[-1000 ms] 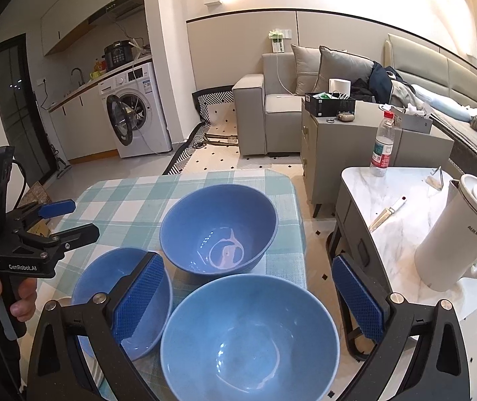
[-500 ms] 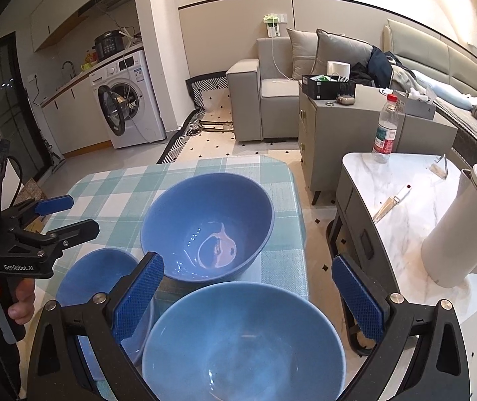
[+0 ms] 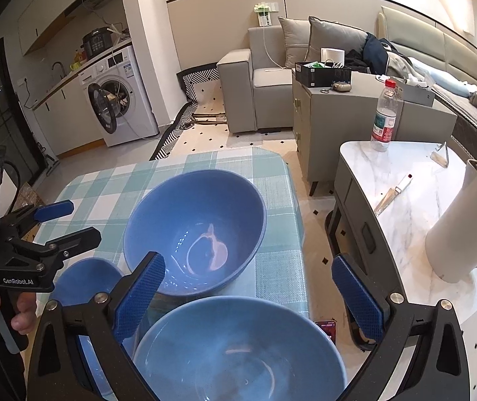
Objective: Organize plates and bowls
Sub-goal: 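Move both open grippers to the rim of the nearest blue bowl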
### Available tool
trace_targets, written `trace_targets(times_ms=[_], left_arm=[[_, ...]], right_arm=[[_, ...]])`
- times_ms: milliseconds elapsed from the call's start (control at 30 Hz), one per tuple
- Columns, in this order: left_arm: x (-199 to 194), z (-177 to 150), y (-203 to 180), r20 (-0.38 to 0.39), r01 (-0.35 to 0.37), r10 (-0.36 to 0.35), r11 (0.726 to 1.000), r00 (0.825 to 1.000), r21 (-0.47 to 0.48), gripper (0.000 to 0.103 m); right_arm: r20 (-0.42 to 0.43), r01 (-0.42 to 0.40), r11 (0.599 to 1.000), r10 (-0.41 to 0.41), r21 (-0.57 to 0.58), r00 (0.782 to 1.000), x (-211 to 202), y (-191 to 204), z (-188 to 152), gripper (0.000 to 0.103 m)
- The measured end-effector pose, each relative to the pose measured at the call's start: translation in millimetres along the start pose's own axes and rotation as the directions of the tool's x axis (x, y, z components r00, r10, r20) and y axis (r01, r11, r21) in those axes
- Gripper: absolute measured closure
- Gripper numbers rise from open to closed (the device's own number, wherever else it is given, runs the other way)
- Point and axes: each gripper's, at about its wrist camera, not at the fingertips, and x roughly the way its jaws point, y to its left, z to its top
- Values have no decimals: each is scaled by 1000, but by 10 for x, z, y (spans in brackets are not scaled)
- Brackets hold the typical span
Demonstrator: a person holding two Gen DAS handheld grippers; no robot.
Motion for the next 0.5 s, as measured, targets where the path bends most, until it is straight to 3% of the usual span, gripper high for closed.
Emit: trace_targets(times_ms=[367,433,500], left_arm=[[194,46,-37,-33,7,-7,1000,999,9,3],[232,42,-48,-42,7,-6,1000,999,14,6],[272,39,-62,-56,5,-4,1000,998,18,10]], right_arm=[[-48,-10,1000,10,16,999,245,-45,48,1],[-60,-24,999,25,32,998,298,-77,56,6],[-75,-25,999,28,40,997,346,-101,69,16]])
